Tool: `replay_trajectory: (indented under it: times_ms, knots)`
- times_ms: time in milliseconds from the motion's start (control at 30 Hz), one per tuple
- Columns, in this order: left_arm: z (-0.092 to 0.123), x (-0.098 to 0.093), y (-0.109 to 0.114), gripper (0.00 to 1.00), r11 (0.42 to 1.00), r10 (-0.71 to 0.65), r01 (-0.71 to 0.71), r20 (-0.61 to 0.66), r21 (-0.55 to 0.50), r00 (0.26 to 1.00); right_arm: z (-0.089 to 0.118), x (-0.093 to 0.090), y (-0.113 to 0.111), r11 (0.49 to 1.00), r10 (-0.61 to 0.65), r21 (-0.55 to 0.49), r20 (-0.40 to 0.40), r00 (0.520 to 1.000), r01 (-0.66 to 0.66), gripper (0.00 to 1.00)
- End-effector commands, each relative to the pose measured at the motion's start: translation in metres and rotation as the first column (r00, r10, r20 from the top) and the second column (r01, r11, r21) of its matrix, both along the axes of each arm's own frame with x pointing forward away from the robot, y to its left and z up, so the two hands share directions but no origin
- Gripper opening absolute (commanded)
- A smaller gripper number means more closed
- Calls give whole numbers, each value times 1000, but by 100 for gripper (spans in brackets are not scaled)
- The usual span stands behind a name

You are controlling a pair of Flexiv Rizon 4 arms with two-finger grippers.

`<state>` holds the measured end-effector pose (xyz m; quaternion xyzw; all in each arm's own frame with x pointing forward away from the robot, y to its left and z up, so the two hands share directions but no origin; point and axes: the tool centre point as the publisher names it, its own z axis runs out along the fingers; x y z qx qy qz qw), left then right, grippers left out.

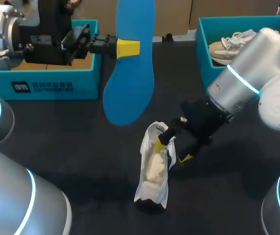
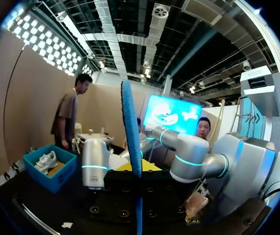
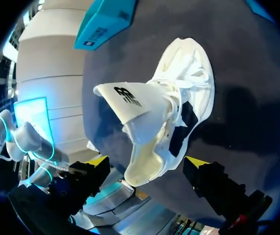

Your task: Take the shoe out of the shoebox, open the shoe tongue, remove and reinsert the insole, then place the shoe into the shoebox

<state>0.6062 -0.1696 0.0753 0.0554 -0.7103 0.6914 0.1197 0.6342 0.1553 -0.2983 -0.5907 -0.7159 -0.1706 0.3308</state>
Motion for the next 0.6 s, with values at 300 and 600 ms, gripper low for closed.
replay_trajectory:
  times_ms: [300, 600]
  knots:
    - [13, 36, 3, 0, 999, 25, -14, 291, -40, 956, 12, 11, -14, 972, 42, 232, -42, 998, -32, 100]
    - [21, 42, -1, 0, 999, 19, -36, 553, 19, 833, 23, 18, -11, 944, 86, 322, -41, 995, -68, 100]
